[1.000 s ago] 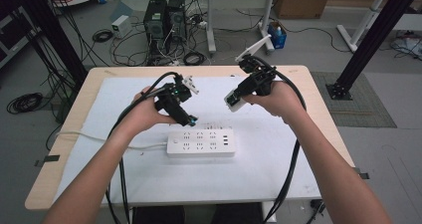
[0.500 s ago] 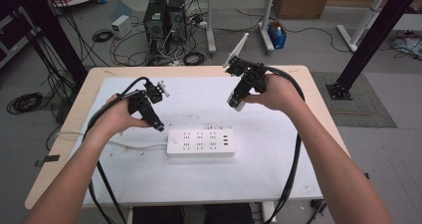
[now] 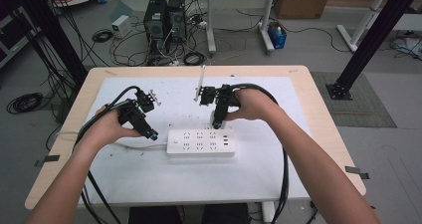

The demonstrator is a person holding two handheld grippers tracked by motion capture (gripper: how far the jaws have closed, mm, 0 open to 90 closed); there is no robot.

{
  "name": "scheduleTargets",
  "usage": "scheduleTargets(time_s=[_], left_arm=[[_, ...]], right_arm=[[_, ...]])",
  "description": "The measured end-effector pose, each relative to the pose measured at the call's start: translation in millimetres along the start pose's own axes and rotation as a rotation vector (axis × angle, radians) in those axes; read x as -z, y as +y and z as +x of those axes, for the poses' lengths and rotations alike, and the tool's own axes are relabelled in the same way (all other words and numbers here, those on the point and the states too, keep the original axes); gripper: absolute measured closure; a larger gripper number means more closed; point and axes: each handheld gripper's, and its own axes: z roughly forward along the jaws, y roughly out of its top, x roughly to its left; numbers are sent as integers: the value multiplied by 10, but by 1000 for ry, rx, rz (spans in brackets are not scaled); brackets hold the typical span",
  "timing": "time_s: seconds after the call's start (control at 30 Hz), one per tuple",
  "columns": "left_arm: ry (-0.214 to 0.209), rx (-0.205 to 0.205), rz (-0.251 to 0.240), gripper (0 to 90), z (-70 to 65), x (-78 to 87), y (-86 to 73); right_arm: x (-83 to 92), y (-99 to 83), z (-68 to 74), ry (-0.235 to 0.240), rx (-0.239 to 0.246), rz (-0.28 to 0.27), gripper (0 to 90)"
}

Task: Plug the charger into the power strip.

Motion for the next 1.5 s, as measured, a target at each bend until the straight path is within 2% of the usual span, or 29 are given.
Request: scheduleTargets(time_s=[0.1,0.13,0.2,0.33,0.4,0.43,0.47,0.5,0.53,0.57,0.6,0.63,0.67,0.7,0.73,0.83,0.93,1.0,1.1,1.23,1.33,1.37,1.4,1.47,1.5], left_arm=[[-8,-11,4,194,-48,0,-55],[-6,-8,4,194,-61,1,-64],[-8,-1,-2,194,-77,-6,-84],[-10,18,-11,194,-94,-21,-125],[-12,25,-12,194,-102,-26,-143],[-10,25,-11,194,-104,-28,-150],[-8,34,-15,194,-113,-33,-157],[-8,36,-16,194,-115,-37,-163],[-10,47,-21,194,-122,-45,-169],[-9,41,-11,194,-120,-44,-174],[-8,50,-18,194,-131,-54,-180],[-10,36,-6,194,-128,-52,-184],[-11,49,-12,194,-146,-61,-189],[-11,49,-12,194,-146,-61,-189],[-11,31,-1,194,-141,-59,-191],[-10,31,2,194,-159,-64,-194],[-12,28,3,194,-177,-70,-182],[-14,26,2,194,-190,-78,-174],[-23,25,-1,194,-211,-100,-180],[-27,30,5,194,-217,-136,-172],[-25,22,0,194,-206,-133,-165],[-26,19,8,194,-198,-130,-159],[-26,29,-3,194,-203,-139,-152],[-26,28,-3,194,-203,-141,-138],[-29,30,-7,194,-209,-144,-128]], right_arm=[[-196,37,6,-1,61,22,622],[-249,47,0,-15,70,28,622],[-341,64,-23,2,86,42,622],[-441,110,-59,7,109,42,622],[-474,125,-76,34,118,46,622],[-492,133,-80,22,128,48,622],[-514,138,-91,52,123,55,622],[-537,141,-90,53,142,58,622],[-556,149,-89,34,143,63,622],[-580,154,-100,55,151,74,622],[-589,158,-94,47,159,70,622],[-591,165,-106,43,158,63,623],[-606,166,-113,64,155,83,623],[-628,165,-98,58,170,94,623],[-628,165,-98,58,170,94,623],[-640,172,-106,59,198,83,624],[-645,142,-80,45,228,75,628],[-719,131,-48,23,251,85,628],[-713,110,-75,40,234,65,629],[-717,102,-76,36,235,58,630],[-722,91,8,-11,270,53,629],[-720,87,20,-18,263,57,630],[-725,86,25,-23,276,52,629],[-725,91,1,-12,270,49,629],[-727,84,-32,9,258,43,629]])
